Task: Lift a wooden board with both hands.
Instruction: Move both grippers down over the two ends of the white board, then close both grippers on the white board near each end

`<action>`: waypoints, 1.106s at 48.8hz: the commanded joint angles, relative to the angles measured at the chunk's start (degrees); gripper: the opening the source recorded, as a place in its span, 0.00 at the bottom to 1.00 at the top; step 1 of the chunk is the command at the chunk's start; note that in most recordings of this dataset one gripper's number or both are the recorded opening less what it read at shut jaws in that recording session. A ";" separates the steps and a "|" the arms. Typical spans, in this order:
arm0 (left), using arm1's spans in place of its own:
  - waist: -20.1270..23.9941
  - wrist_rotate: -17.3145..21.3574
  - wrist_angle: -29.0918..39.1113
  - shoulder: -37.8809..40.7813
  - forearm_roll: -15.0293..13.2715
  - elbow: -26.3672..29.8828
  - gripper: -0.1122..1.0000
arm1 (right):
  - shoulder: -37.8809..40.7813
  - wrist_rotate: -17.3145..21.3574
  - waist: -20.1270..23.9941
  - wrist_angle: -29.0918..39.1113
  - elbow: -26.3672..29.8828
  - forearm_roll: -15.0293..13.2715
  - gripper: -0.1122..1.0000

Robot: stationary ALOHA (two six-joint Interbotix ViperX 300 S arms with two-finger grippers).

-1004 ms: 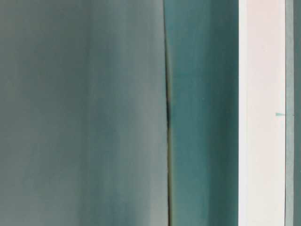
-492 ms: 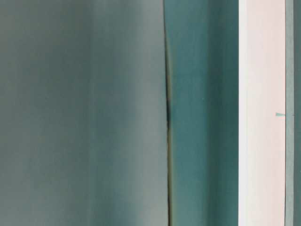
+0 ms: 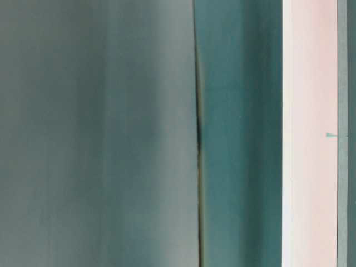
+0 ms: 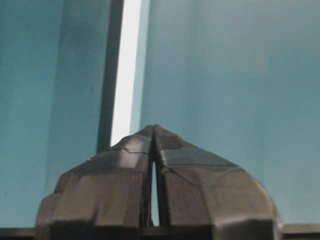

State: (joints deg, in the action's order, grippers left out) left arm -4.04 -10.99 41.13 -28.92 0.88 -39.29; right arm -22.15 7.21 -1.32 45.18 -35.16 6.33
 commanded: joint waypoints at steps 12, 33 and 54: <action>-0.26 0.26 5.98 3.43 0.09 3.96 0.73 | 7.12 -3.43 -0.09 13.45 7.21 -0.35 0.29; -0.26 3.60 7.38 10.63 0.44 5.01 0.96 | 11.34 -4.22 1.67 13.27 7.82 -1.05 0.95; 0.09 5.63 5.19 18.46 0.70 2.29 0.96 | 16.70 -4.57 1.76 7.47 5.19 -2.55 0.95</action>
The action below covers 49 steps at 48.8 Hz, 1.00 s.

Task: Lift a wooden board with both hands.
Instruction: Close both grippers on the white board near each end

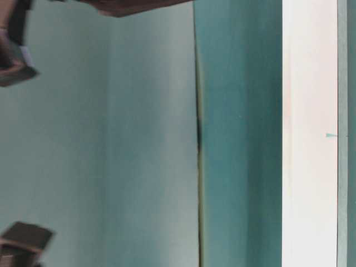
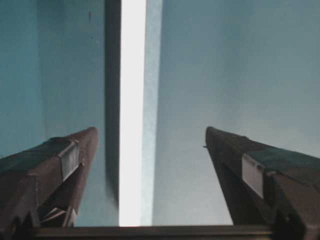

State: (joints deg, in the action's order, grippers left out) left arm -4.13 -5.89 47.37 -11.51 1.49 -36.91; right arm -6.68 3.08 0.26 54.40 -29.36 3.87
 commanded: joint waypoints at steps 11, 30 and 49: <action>1.49 2.64 -6.06 7.03 0.09 -0.26 0.96 | 3.52 -0.53 0.26 -7.29 -4.75 -0.09 0.95; 2.64 3.52 -11.69 11.16 0.09 -3.08 0.96 | 7.29 -0.44 1.14 -15.47 -9.32 -0.09 0.95; 2.72 3.34 -15.47 12.13 0.09 -5.19 0.96 | 9.84 -0.53 1.14 -19.25 -10.37 -0.09 0.95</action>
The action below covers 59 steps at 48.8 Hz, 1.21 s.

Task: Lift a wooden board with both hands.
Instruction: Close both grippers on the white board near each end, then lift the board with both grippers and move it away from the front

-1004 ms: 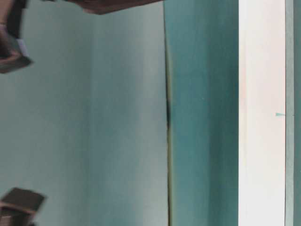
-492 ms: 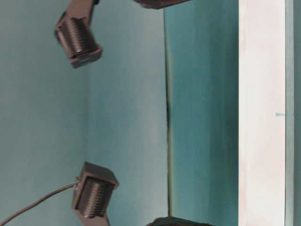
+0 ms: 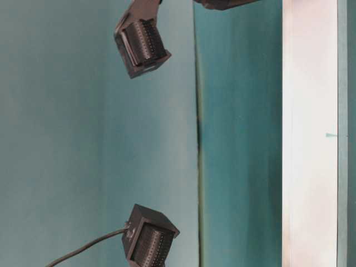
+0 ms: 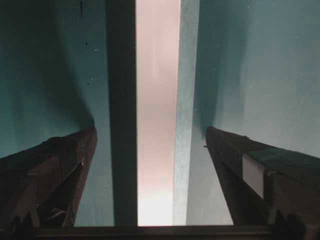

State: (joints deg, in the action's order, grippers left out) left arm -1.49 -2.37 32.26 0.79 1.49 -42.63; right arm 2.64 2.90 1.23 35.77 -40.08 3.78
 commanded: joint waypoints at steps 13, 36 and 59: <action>0.09 -0.26 -0.53 0.18 0.09 1.23 0.96 | 0.79 -0.26 0.18 -1.67 0.44 0.00 0.95; -0.97 0.09 -2.29 0.26 0.09 1.14 0.79 | 2.90 0.09 0.00 -2.20 0.79 0.00 0.74; -1.58 0.09 -2.29 0.26 0.09 1.05 0.26 | 2.99 0.09 -0.09 -1.76 1.14 0.00 0.30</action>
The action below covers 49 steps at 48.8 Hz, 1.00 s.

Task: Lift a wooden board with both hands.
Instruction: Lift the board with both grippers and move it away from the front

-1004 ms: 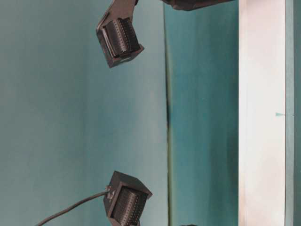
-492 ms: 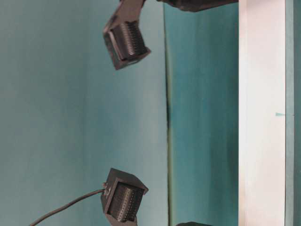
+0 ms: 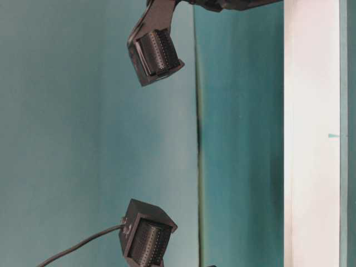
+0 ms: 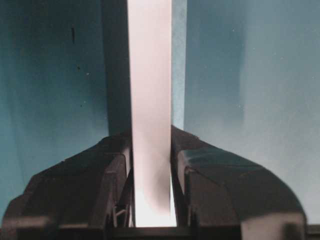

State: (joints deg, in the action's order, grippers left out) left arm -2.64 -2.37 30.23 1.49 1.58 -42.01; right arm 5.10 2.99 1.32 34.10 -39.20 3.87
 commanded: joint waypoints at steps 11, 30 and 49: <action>-0.09 0.09 0.35 -0.44 0.00 0.79 0.26 | 0.35 0.09 -0.88 0.79 0.62 -0.09 0.30; 0.62 0.26 8.17 -5.36 -0.09 3.43 0.26 | -3.25 -0.44 -2.29 8.61 5.10 -0.18 0.30; 1.14 0.26 14.33 -10.11 0.00 3.69 0.26 | -6.42 -0.53 -3.96 16.17 9.14 -0.18 0.30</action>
State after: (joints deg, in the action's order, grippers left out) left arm -1.32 -2.20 43.77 -7.12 1.58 -39.38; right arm -0.26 2.55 -1.93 49.04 -31.46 3.78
